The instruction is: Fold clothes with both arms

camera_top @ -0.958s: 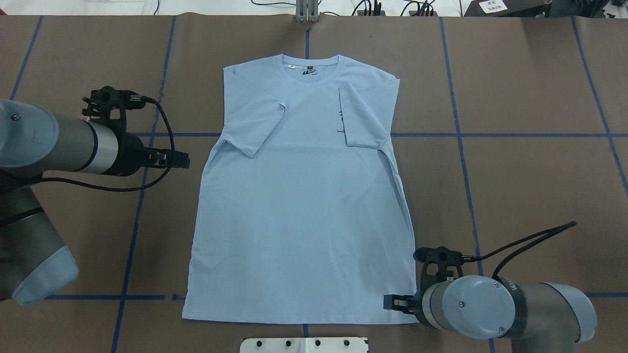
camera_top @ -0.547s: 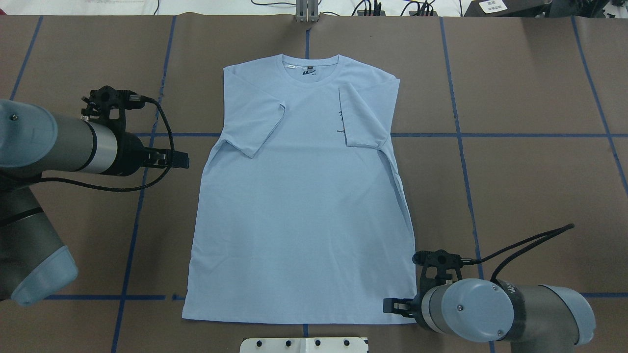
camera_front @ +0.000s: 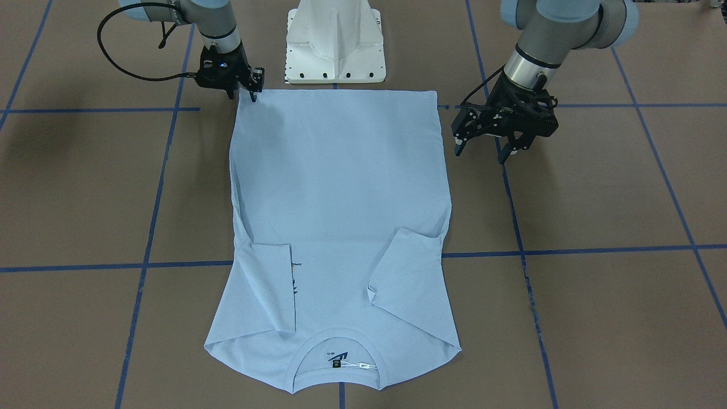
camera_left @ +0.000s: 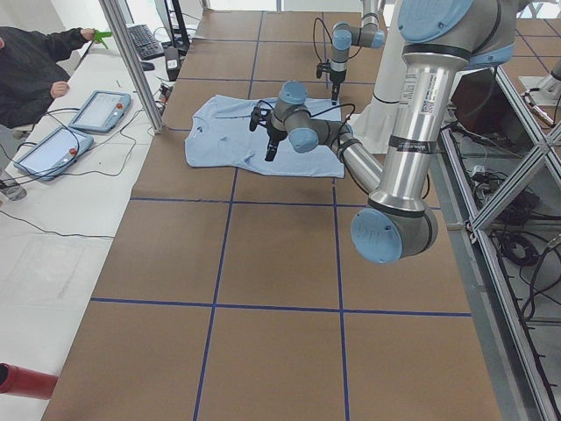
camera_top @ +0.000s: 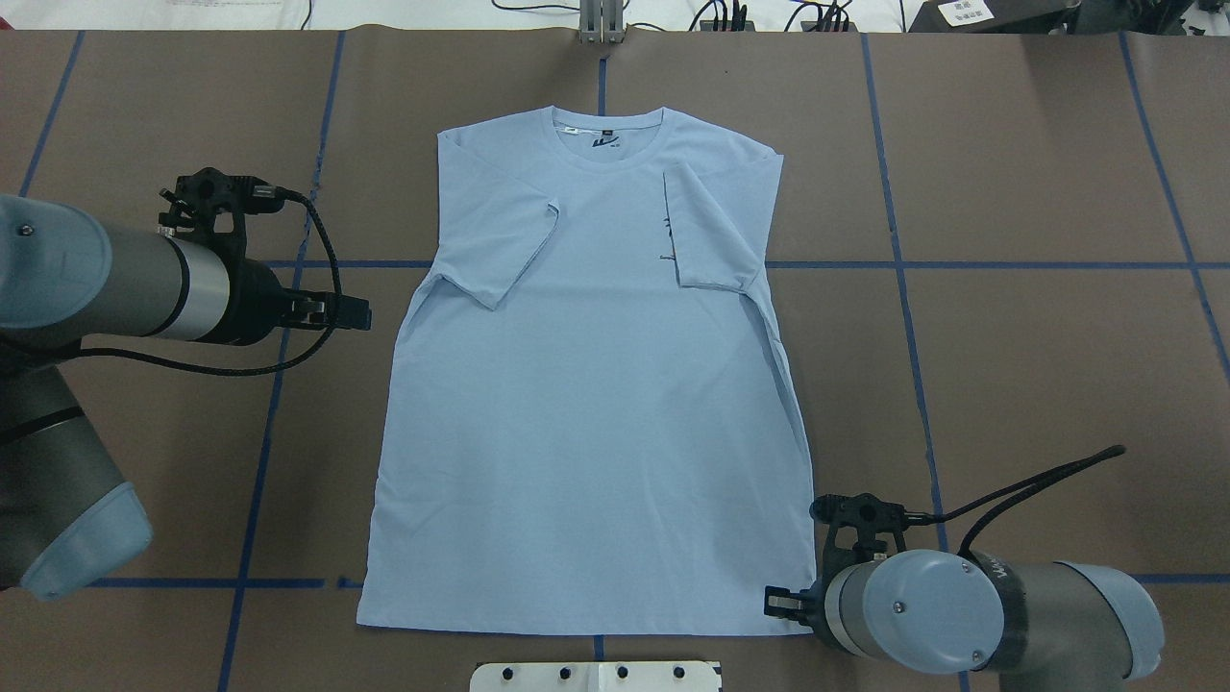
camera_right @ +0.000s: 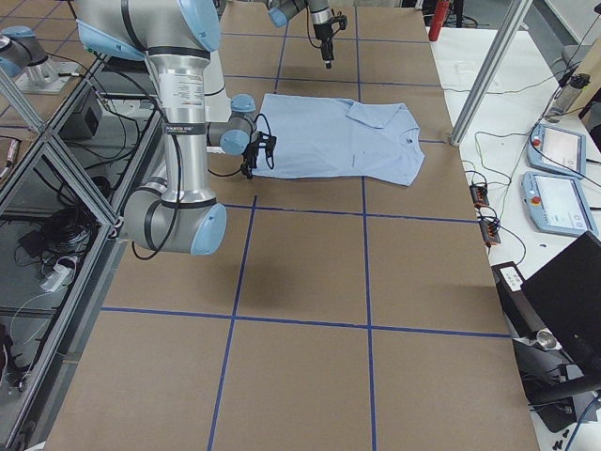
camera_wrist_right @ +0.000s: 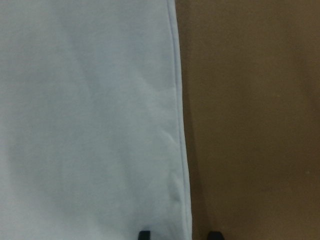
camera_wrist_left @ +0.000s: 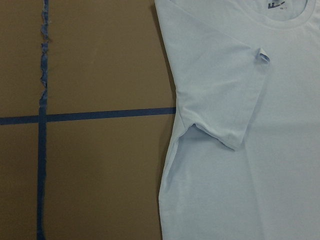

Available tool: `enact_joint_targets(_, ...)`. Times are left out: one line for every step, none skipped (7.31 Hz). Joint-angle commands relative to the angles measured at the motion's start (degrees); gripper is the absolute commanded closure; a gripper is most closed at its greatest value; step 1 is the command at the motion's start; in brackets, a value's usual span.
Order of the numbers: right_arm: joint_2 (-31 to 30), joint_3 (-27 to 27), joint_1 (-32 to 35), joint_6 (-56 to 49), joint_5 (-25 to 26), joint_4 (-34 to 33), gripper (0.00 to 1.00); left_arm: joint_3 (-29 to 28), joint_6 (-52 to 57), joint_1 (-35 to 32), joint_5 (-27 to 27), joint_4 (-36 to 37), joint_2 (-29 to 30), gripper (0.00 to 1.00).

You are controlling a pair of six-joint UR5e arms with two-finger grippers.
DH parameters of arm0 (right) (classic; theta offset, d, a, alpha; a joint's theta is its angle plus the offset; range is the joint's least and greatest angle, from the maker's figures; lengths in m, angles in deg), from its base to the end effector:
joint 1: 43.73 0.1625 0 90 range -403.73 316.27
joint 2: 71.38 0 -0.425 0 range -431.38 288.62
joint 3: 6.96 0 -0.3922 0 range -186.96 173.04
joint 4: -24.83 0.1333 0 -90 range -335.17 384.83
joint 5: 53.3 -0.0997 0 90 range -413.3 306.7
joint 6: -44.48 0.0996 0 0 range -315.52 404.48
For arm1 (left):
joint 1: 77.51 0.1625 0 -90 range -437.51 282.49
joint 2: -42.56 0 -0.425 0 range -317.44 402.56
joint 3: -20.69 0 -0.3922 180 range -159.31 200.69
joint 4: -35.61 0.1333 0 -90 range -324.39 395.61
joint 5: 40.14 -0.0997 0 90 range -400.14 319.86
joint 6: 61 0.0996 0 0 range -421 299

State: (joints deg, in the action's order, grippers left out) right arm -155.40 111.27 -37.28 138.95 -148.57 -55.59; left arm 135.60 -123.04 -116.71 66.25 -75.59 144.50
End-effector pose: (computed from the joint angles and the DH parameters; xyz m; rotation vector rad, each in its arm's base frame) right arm -0.4921 -0.1806 0.3673 -0.0743 -0.7658 0.1460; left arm 0.3486 -0.4200 0.3091 0.3386 0.9816 -0.0333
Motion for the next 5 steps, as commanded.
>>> enact_joint_targets(0.0,0.1,-0.2,0.1,0.0,0.0,1.0,-0.2,0.1,0.0,0.0,0.0,0.0,0.0)
enact_joint_targets(0.0,0.2,-0.2,0.1,0.0,0.0,1.0,-0.2,0.1,0.1,0.0,0.0,0.0,0.0)
enact_joint_targets(0.1,0.3,-0.2,0.1,0.0,0.0,1.0,-0.2,0.1,0.0,0.0,0.0,0.0,0.0)
enact_joint_targets(0.3,0.7,-0.2,0.2,0.0,0.0,1.0,-0.3,0.1,0.1,0.0,0.0,0.0,0.0)
enact_joint_targets(0.5,1.1,-0.1,0.2,0.5,0.1,1.0,-0.2,-0.1,0.0,0.0,0.0,-0.1,0.0)
